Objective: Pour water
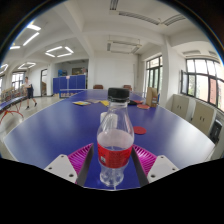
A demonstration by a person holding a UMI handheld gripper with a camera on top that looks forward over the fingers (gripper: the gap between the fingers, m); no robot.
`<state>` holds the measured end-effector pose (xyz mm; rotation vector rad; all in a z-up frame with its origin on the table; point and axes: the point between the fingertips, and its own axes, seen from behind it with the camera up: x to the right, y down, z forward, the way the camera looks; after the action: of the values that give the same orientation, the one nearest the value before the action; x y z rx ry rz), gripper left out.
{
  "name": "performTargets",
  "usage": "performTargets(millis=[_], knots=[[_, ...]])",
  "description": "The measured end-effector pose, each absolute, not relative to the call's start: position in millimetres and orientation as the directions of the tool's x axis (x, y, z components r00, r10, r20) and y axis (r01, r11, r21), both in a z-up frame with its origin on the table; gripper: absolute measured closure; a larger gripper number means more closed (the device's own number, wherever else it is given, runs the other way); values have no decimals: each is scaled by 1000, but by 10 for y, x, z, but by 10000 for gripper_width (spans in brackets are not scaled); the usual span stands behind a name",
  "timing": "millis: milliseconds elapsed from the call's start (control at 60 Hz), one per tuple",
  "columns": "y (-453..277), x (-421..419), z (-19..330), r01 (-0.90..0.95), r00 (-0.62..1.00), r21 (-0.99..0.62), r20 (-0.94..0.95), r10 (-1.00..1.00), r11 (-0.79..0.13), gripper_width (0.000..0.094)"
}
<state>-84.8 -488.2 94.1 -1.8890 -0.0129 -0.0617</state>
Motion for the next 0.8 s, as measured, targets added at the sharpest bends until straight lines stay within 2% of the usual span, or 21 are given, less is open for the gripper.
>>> performTargets(millis=[100,183,317,400,567,683,800], knots=[[-4731,-791,812,67,996,-950,83,-40,-304,403],[-4722,-804,870,40,997,-959,57,-53,-279,457],[-4685,-776,914,23,995,-961,49,-88,-276,602],[-4709,-512,1063,73,985,-959,112,-129,-272,605],[-4575,410,1627,236,899,-922,327,-291,-307,604],[-4204,1179,2275,438,745,-829,551,-376,-348,604],[-3572,1442,2988,679,515,-638,766,-383,-363,606]])
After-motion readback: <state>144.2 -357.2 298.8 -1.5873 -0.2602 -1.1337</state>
